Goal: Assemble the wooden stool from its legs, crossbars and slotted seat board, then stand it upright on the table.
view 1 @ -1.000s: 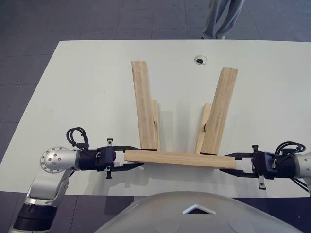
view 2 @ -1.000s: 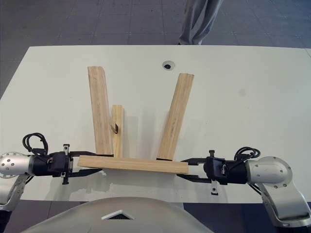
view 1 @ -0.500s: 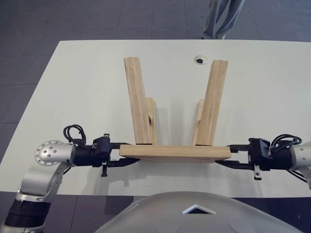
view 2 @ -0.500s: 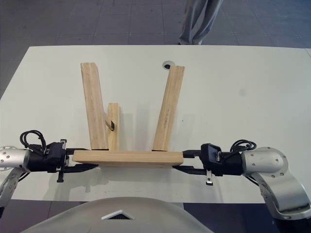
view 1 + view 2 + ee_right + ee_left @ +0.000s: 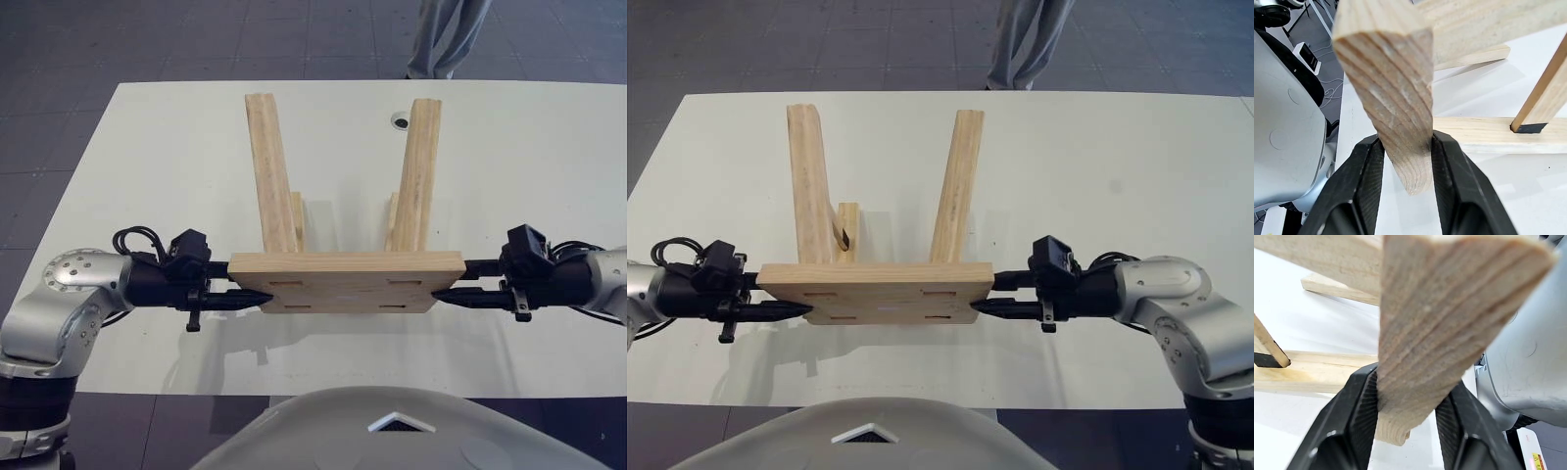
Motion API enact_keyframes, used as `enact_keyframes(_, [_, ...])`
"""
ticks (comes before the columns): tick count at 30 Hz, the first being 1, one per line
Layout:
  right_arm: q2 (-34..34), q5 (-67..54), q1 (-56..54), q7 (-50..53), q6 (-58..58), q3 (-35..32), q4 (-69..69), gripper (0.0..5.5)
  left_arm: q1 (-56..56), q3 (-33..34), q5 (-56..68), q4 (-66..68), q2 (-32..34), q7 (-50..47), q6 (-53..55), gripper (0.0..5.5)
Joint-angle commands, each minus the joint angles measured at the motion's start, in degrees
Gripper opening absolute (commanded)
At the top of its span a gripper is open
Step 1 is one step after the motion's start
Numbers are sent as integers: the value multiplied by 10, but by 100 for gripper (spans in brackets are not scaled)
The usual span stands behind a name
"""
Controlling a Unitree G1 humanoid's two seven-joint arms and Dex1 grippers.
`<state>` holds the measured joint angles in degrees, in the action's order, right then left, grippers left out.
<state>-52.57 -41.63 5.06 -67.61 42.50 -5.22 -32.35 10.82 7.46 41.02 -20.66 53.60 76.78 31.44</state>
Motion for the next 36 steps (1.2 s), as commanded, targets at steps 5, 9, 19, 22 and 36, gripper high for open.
enact_keyframes(5, [33, -170, -105, 80, 204, -2, 24, 129, -55, -24, 230, -42, -4, 19, 208, 150])
enact_keyframes(9, [37, -242, -150, 101, 280, -22, 45, 129, -108, -19, 300, -19, 3, 1, 301, 150])
enact_keyframes(19, [22, -441, -241, 187, 408, -22, 142, 129, -201, -8, 465, 42, 11, -49, 450, 150])
enact_keyframes(22, [17, -488, -255, 219, 417, -6, 172, 129, -229, -15, 505, 75, 2, -90, 471, 150])
enact_keyframes(36, [16, -714, -413, 369, 428, 151, 482, 129, -357, -77, 653, 259, -18, -214, 539, 150])
